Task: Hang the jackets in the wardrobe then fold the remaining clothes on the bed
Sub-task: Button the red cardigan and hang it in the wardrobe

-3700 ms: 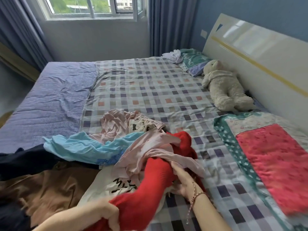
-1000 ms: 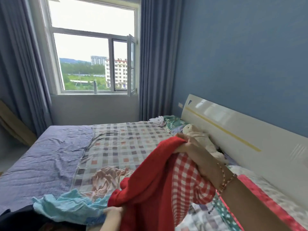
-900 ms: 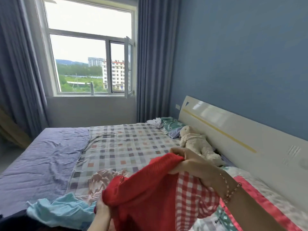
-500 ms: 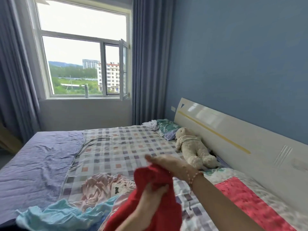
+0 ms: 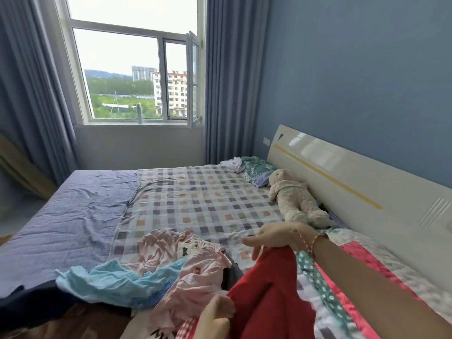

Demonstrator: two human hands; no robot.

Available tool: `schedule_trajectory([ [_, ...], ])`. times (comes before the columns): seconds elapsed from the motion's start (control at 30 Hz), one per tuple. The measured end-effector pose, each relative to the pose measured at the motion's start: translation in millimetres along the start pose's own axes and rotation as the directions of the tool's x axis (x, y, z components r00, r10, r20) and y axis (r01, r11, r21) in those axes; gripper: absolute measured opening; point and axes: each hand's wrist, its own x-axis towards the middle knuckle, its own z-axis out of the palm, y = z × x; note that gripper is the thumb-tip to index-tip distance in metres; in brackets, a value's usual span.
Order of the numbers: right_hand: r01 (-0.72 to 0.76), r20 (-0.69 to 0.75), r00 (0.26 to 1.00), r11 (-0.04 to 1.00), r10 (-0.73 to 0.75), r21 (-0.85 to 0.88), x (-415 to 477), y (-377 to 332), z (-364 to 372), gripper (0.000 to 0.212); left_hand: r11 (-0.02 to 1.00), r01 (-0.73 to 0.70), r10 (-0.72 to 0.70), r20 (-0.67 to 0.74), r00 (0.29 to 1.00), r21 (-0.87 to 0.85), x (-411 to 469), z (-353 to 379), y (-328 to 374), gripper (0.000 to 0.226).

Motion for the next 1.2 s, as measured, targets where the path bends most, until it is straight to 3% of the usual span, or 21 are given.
schedule_trajectory([
  [0.07, 0.054, -0.035, 0.998, 0.998, -0.056, -0.038, -7.7, -8.4, -1.3, 0.062, 0.981, -0.060, 0.100, -0.214, 0.972, 0.186, 8.8, -4.0, -18.2, 0.051],
  [0.1, 0.094, -0.033, 0.995, 0.993, -0.096, -0.078, -13.3, -15.2, -2.8, 0.061, 0.949, -0.074, 0.142, -0.209, 0.967, 0.306, 8.3, -3.7, -23.7, 0.059],
  [0.17, 0.104, -0.095, 0.989, 0.991, -0.112, -0.089, -10.0, -19.8, -6.1, 0.050, 0.929, -0.075, 0.097, -0.042, 0.994, 0.363, 7.9, 4.6, -30.5, 0.041],
  [0.23, 0.105, -0.222, 0.967, 0.991, -0.123, -0.089, -10.8, -17.7, -18.4, 0.046, 0.894, -0.131, 0.164, -0.040, 0.986, 0.429, 8.1, 11.3, -32.7, 0.012],
  [0.33, 0.127, -0.346, 0.929, 0.991, -0.130, -0.033, -10.9, 2.8, -22.2, 0.045, 0.890, -0.210, 0.251, -0.049, 0.967, 0.406, 7.3, 10.7, -49.7, 0.015],
  [0.4, 0.081, -0.303, 0.949, 0.996, -0.089, -0.038, -17.5, 10.3, -17.0, 0.051, 0.923, -0.245, 0.305, -0.175, 0.936, 0.297, 1.5, 5.6, -41.5, 0.015],
  [0.47, 0.022, -0.184, 0.982, 0.990, -0.048, -0.139, -26.2, 10.8, -8.7, 0.053, 0.898, -0.308, 0.402, -0.301, 0.865, 0.315, 1.5, -8.6, -14.2, 0.029],
  [0.5, 0.001, -0.121, 0.992, 0.980, -0.025, -0.201, -30.5, 7.9, -0.7, 0.054, 0.859, -0.346, 0.471, -0.322, 0.821, 0.377, -0.6, -18.4, 4.5, 0.034],
  [0.57, -0.006, -0.088, 0.996, 0.962, -0.019, -0.273, -26.9, 4.0, 25.3, 0.069, 0.733, -0.443, 0.641, -0.305, 0.705, 0.517, -6.6, -34.2, 44.2, 0.024],
  [0.63, -0.002, -0.192, 0.980, 0.963, -0.052, -0.271, -14.8, -2.2, 60.9, 0.072, 0.603, -0.476, 0.734, -0.213, 0.645, 0.640, -11.8, -46.1, 79.7, 0.018],
  [0.73, 0.041, -0.362, 0.926, 0.983, -0.103, -0.177, 0.3, -11.7, 88.9, 0.068, 0.447, -0.493, 0.776, -0.050, 0.628, 0.747, -20.4, -59.9, 121.4, 0.012],
  [0.87, 0.134, -0.383, 0.917, 0.990, -0.111, 0.034, 2.5, -36.2, 88.7, 0.086, 0.384, -0.409, 0.766, -0.039, 0.642, 0.828, -30.7, -82.2, 153.1, 0.015],
  [0.9, 0.107, -0.436, 0.895, 0.994, -0.097, -0.001, 5.3, -40.6, 89.3, 0.078, 0.318, -0.377, 0.786, -0.019, 0.617, 0.870, -35.9, -87.0, 157.1, 0.014],
  [0.97, 0.004, -0.602, 0.797, 0.998, -0.043, -0.066, 11.1, -44.8, 86.8, 0.046, -0.008, -0.284, 0.853, 0.155, 0.498, 0.959, -41.7, -105.9, 156.6, 0.016],
  [1.0, -0.044, -0.658, 0.753, 0.998, 0.001, -0.049, 11.5, -42.7, 83.7, 0.035, -0.196, -0.229, 0.819, 0.287, 0.497, 0.954, -44.0, -118.6, 155.1, 0.024],
  [1.07, -0.098, -0.715, 0.698, 0.994, 0.040, -0.040, 7.8, -36.0, 75.2, 0.027, -0.396, -0.178, 0.679, 0.418, 0.604, 0.901, -46.6, -150.4, 144.5, 0.047],
  [1.1, -0.131, -0.750, 0.661, 0.988, 0.025, -0.082, 6.1, -29.4, 68.9, 0.024, -0.426, -0.170, 0.596, 0.417, 0.686, 0.889, -47.5, -159.9, 138.8, 0.056],
  [1.13, -0.163, -0.784, 0.621, 0.976, -0.014, -0.146, 6.4, -26.3, 65.7, 0.022, -0.468, -0.140, 0.561, 0.416, 0.716, 0.873, -53.3, -168.1, 135.0, 0.059],
  [1.17, -0.188, -0.819, 0.572, 0.962, -0.056, -0.197, 6.6, -27.8, 65.1, 0.022, -0.462, -0.063, 0.505, 0.321, 0.802, 0.885, -67.9, -174.0, 133.4, 0.052],
  [1.2, -0.203, -0.838, 0.540, 0.953, -0.081, -0.223, 8.8, -26.6, 61.5, 0.023, -0.464, 0.033, 0.503, 0.232, 0.832, 0.885, -69.8, -177.3, 134.8, 0.036],
])
